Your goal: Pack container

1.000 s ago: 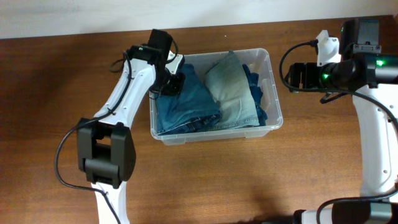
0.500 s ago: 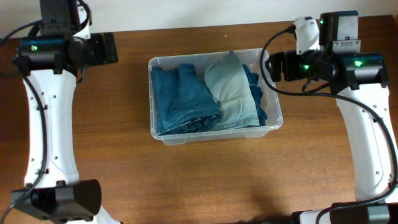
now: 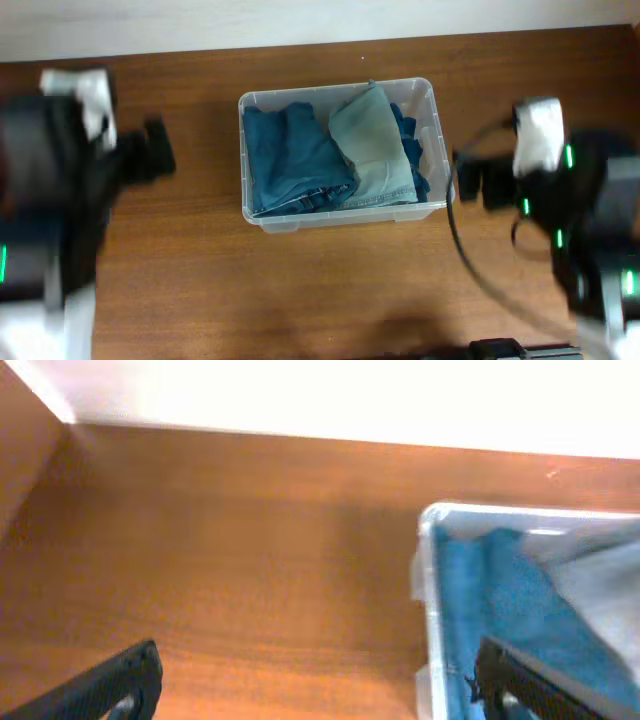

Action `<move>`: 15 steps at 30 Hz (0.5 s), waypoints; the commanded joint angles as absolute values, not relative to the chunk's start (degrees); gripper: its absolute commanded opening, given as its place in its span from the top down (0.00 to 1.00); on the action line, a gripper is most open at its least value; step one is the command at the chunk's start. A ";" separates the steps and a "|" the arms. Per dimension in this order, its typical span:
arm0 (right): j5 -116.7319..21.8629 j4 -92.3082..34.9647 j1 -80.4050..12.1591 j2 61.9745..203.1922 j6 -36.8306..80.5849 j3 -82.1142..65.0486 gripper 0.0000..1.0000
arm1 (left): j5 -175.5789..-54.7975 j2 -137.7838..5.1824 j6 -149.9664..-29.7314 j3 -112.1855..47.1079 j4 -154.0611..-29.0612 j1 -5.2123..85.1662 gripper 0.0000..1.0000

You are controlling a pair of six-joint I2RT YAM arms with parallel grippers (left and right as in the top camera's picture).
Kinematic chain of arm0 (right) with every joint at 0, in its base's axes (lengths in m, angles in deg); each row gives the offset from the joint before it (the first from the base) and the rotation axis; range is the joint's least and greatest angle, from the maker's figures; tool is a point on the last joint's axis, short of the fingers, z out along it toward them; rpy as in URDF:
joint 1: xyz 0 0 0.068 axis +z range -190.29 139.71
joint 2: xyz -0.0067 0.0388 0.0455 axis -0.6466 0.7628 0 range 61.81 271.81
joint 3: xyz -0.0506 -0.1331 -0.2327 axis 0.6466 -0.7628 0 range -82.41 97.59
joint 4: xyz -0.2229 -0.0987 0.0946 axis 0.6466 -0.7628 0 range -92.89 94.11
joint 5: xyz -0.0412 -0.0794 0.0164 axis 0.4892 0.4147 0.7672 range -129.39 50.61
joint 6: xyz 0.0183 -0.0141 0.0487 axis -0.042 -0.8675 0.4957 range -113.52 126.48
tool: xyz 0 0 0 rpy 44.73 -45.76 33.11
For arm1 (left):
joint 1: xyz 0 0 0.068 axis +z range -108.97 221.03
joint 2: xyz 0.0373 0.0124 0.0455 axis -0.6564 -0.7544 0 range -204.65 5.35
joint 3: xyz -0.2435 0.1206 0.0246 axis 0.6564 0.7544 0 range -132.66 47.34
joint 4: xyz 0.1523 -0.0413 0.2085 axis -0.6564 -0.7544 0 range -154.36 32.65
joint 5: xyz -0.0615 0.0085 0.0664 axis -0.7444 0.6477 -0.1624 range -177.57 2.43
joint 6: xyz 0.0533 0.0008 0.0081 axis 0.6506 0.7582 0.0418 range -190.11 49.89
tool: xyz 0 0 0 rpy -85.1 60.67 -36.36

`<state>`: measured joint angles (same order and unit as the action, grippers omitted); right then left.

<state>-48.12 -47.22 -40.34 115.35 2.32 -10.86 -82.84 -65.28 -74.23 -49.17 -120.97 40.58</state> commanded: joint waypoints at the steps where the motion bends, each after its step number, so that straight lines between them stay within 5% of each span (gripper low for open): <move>1: -46.18 -44.66 -40.30 104.44 3.34 -23.14 0.02 | -82.58 -48.08 -74.41 -29.15 -113.52 39.90 0.01; 5: -46.40 -45.34 -40.30 91.87 3.34 -30.97 0.02 | -83.26 -28.67 -74.39 -9.96 -106.59 39.94 0.01; 12: -46.40 -52.66 -40.30 89.01 3.34 -31.73 0.02 | -83.26 -18.71 -74.41 -5.13 -126.83 39.94 0.01; 15: -46.40 -53.40 -40.30 89.01 3.34 -31.73 0.02 | -83.26 -18.75 -74.39 -5.04 -126.41 39.94 0.00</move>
<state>-47.12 -53.21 -40.34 89.08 3.08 -31.43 -83.04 -18.90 -74.23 -5.11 -126.41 40.08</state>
